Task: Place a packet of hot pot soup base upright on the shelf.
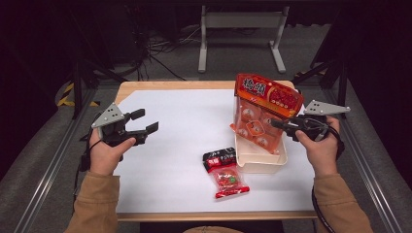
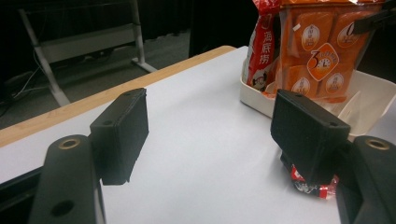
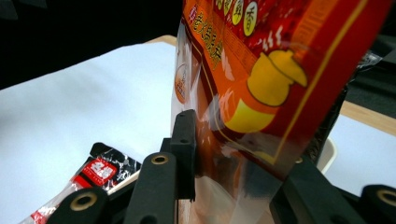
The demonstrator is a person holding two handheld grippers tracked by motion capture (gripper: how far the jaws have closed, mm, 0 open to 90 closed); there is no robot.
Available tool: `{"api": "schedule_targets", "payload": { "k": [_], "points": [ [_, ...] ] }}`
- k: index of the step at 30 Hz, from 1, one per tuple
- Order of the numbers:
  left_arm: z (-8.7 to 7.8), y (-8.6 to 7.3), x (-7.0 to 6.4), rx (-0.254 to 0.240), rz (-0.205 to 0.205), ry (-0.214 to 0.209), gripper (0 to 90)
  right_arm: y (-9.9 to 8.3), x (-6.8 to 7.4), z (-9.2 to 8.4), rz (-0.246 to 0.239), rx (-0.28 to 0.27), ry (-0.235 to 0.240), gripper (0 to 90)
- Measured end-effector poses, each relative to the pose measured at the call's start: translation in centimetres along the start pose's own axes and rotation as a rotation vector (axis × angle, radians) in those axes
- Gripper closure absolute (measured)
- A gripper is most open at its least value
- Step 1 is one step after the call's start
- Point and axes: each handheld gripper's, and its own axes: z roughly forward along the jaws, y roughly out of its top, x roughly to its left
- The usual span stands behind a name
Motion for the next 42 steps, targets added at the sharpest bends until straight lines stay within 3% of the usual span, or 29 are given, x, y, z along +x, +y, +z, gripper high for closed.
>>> {"api": "schedule_targets", "payload": {
  "k": [5, 11, 17, 20, 27, 32, 40, 42],
  "points": [
    [-0.1, 0.0, 0.2, -0.003, -0.004, 0.001, 28.8, 0.4, 0.8, -0.8, -0.005, -0.004, -0.025, 70.3],
    [-0.1, 0.0, 0.0, -0.004, -0.002, -0.001, 28.8, 0.3, 1.2, -0.6, 0.004, 0.009, -0.058, 70.3],
    [-0.1, -0.1, 0.1, -0.002, -0.005, 0.002, 28.8, 0.3, 1.6, -0.9, 0.011, 0.016, -0.119, 70.2],
    [0.0, -0.1, 0.1, 0.000, -0.001, 0.000, 28.8, 0.1, 1.4, -0.7, 0.007, 0.009, -0.092, 70.3],
    [0.1, -0.1, 0.0, 0.003, -0.007, -0.001, 28.8, -0.2, 1.1, -0.2, 0.018, 0.029, -0.083, 70.2],
    [0.1, -0.1, 0.1, 0.002, -0.005, -0.001, 28.8, -1.4, 1.3, 1.8, -0.010, 0.089, -0.072, 70.4],
    [0.4, -0.2, 0.0, 0.011, -0.003, -0.007, 28.6, -2.0, 0.9, 1.9, 0.014, 0.085, -0.056, 70.3],
    [0.5, -0.2, -0.1, 0.016, -0.001, -0.013, 28.6, -2.4, 0.4, 1.8, 0.044, 0.076, -0.051, 70.3]
  ]
}}
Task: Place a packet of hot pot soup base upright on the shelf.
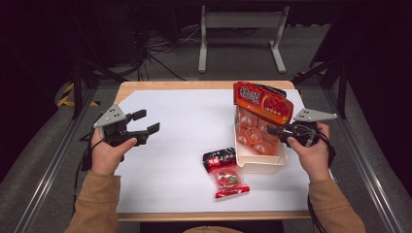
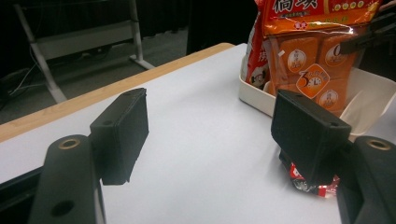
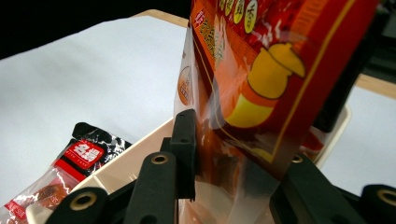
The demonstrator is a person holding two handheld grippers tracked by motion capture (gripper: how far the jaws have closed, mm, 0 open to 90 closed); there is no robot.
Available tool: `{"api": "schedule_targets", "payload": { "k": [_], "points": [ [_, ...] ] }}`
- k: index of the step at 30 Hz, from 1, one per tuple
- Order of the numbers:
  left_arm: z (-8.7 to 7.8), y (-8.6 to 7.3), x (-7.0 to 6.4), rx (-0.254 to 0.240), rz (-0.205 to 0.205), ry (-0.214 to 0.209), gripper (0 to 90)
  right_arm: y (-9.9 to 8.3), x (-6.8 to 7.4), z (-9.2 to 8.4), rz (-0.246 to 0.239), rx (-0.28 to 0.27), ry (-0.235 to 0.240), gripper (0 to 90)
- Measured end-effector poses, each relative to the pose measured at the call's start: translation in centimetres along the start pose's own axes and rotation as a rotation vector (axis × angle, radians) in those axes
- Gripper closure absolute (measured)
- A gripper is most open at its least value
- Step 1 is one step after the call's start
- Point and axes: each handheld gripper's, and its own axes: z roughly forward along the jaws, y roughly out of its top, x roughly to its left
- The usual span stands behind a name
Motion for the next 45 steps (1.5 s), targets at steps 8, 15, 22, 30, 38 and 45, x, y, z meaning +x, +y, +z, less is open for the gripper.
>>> {"api": "schedule_targets", "payload": {
  "k": [8, 15, 22, 30, 38, 45],
  "points": [
    [0.7, -0.1, 0.0, 0.016, -0.005, -0.018, 28.7, -1.3, -1.1, -0.4, 0.071, -0.017, 0.016, 70.1],
    [1.4, -0.2, 0.0, 0.043, 0.000, -0.035, 27.0, -1.2, -1.3, -1.0, 0.088, -0.036, 0.023, 61.3],
    [2.0, -0.3, -0.2, 0.056, 0.000, -0.054, 24.5, -1.7, -1.5, -2.6, 0.076, -0.037, -0.001, 37.3],
    [3.0, -0.5, -0.6, 0.082, -0.002, -0.090, 22.7, -1.9, -1.6, -4.4, 0.047, -0.058, -0.021, 28.5],
    [3.3, -0.4, -1.0, 0.088, 0.008, -0.111, 22.5, -1.9, -1.6, -5.9, 0.015, -0.055, -0.022, 28.6],
    [3.9, -0.4, -1.4, 0.100, 0.022, -0.129, 22.6, -2.6, -2.3, -6.5, 0.011, -0.022, -0.021, 29.9]
  ]
}}
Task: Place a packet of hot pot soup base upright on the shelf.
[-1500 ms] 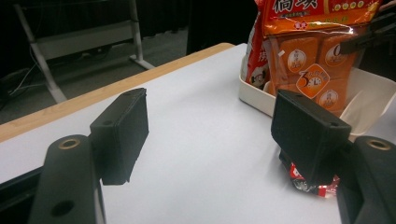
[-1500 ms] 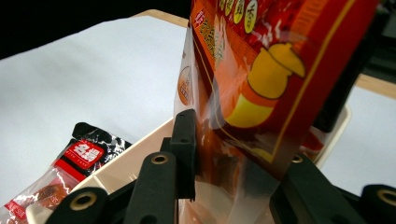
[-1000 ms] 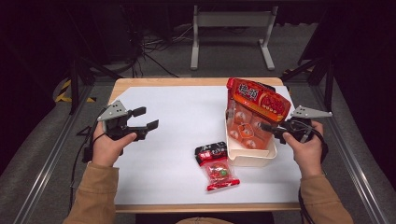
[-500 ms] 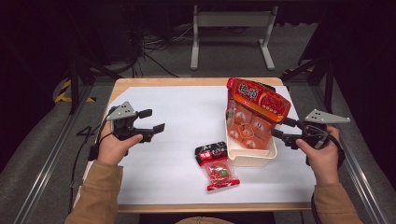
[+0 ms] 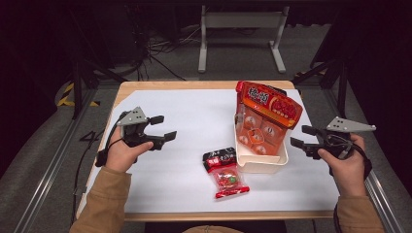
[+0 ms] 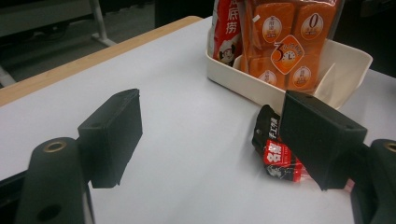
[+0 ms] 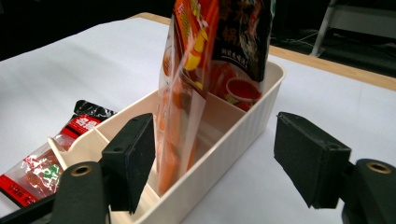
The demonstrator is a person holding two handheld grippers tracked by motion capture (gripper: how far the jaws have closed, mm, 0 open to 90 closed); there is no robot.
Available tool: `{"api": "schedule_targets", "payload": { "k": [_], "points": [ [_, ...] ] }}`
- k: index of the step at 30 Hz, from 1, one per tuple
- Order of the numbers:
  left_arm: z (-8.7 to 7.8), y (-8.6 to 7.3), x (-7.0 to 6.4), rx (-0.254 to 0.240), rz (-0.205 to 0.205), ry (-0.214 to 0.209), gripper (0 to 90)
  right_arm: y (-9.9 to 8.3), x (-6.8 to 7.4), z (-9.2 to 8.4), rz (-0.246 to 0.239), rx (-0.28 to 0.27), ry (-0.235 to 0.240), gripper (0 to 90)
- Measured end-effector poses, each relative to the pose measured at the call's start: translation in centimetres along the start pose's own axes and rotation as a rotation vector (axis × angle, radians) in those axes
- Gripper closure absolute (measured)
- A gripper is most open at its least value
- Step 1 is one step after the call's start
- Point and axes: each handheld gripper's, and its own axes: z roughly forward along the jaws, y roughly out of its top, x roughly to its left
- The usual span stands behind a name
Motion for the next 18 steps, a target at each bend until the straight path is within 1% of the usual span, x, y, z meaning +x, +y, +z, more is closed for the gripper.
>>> {"api": "schedule_targets", "payload": {
  "k": [1, 2, 5, 6, 9, 10, 11, 13, 18],
  "points": [
    [0.2, 0.0, -0.2, 0.002, -0.011, -0.008, 22.6, -0.1, -0.1, -0.1, 0.006, 0.002, -0.002, 29.9],
    [0.3, 0.0, -0.2, 0.001, 0.000, -0.008, 22.6, -0.2, -0.3, -0.1, 0.003, 0.006, -0.011, 30.0],
    [0.8, 0.0, -0.6, 0.009, -0.003, -0.021, 22.8, -0.4, -0.6, -0.2, 0.006, 0.012, -0.025, 30.0],
    [0.9, 0.0, -0.6, 0.012, 0.007, -0.022, 22.8, -0.6, -0.7, -0.2, 0.003, 0.015, -0.031, 30.0],
    [1.5, 0.0, -1.0, 0.018, 0.014, -0.040, 22.7, -0.8, -1.0, -0.2, 0.009, 0.015, -0.040, 29.7],
    [1.6, 0.0, -1.1, 0.014, 0.009, -0.045, 22.6, -0.9, -1.1, -0.2, 0.017, 0.016, -0.043, 29.5],
    [1.8, 0.0, -1.2, 0.007, 0.014, -0.051, 22.4, -0.9, -1.1, -0.2, 0.017, 0.018, -0.044, 29.5],
    [2.3, -0.1, -1.5, 0.004, 0.002, -0.064, 21.6, -1.0, -1.2, -0.2, 0.021, 0.015, -0.050, 29.4],
    [3.6, -0.2, -2.2, 0.009, -0.010, -0.091, 18.6, -1.1, -1.2, 0.1, 0.017, 0.017, -0.050, 28.5]
  ]
}}
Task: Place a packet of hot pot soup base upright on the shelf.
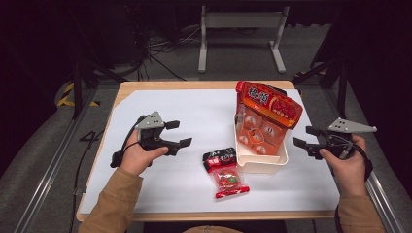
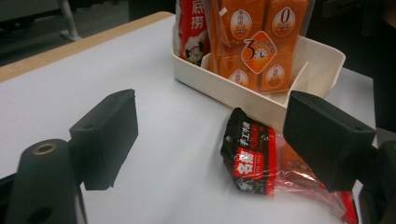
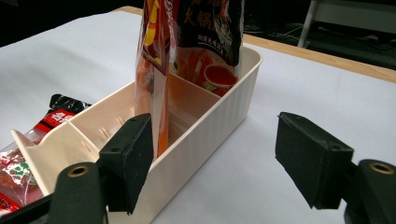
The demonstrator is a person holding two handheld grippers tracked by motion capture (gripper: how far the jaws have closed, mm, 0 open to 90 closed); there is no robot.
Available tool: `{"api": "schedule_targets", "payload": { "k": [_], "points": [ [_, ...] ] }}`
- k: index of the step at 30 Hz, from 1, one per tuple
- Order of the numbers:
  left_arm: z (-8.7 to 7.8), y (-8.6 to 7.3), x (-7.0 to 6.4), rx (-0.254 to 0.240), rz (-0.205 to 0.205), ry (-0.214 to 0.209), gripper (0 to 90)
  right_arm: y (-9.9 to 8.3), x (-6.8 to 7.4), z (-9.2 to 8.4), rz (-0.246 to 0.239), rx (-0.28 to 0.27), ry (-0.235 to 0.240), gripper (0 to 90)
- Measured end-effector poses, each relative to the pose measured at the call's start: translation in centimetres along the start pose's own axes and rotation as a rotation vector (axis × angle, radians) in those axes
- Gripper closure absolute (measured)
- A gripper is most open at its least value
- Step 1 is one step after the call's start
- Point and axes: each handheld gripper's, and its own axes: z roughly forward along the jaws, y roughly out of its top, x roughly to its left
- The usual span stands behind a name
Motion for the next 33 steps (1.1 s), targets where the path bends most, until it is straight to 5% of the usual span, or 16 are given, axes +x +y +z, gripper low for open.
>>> {"api": "schedule_targets", "payload": {
  "k": [16, 23, 27, 30, 33],
  "points": [
    [3.2, -0.7, -1.3, 0.016, -0.021, -0.052, 12.6, -0.3, -0.1, 0.3, -0.011, 0.019, 0.009, 36.2],
    [4.9, -1.7, -1.5, 0.071, -0.044, -0.083, 17.5, -0.4, -0.3, 0.3, -0.005, 0.025, 0.005, 36.7],
    [5.8, -2.2, -1.6, 0.095, -0.041, -0.073, 23.4, -0.4, -0.3, 0.4, -0.006, 0.029, 0.004, 36.0],
    [6.3, -2.6, -1.3, 0.105, 0.001, -0.027, 27.5, -0.5, -0.2, 0.5, 0.000, 0.026, 0.001, 35.1],
    [6.8, -3.1, -1.1, 0.129, -0.021, -0.055, 32.4, -0.7, -0.3, 0.6, 0.004, 0.031, -0.001, 35.0]
  ]
}}
